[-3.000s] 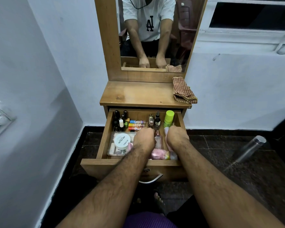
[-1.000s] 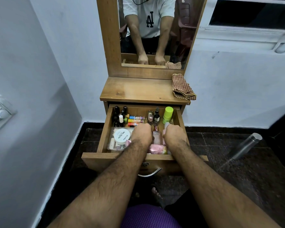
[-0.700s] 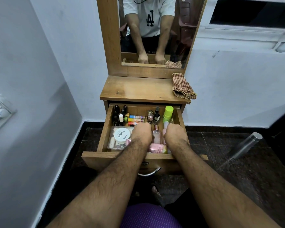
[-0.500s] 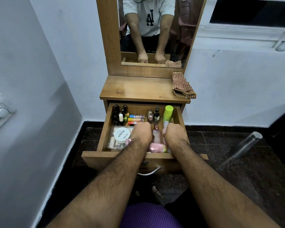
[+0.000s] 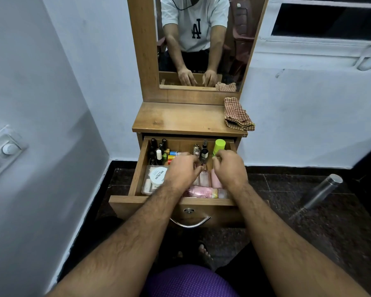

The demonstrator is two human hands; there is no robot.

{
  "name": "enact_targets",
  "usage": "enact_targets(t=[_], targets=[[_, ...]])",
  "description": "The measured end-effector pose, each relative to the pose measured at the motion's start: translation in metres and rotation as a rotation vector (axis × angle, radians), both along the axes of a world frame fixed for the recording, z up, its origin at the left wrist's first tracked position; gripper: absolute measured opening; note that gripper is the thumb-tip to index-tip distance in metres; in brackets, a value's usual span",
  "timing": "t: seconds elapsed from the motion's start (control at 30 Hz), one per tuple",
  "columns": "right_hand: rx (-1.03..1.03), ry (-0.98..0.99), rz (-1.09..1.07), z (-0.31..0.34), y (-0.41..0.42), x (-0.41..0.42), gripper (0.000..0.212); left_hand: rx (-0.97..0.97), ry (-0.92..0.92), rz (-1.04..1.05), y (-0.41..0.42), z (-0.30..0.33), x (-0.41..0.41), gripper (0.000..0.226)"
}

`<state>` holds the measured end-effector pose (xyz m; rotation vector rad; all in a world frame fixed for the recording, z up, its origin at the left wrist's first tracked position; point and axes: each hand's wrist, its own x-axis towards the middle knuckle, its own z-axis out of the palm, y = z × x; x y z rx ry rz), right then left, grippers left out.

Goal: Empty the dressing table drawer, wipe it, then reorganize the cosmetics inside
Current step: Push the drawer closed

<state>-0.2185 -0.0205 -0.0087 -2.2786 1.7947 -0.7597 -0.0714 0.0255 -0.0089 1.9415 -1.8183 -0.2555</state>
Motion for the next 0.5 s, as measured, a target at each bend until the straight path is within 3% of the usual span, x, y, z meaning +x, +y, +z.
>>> enact_targets(t=[0.17,0.5], targets=[[-0.055,-0.062,0.024,0.005,0.013,-0.015,0.025,-0.004,-0.012,0.004,0.031,0.013,0.023,0.037],[-0.029,0.024,0.136,0.025,0.056,-0.030,0.040,-0.017,-0.073,-0.009,0.081,0.027,0.026,0.052]])
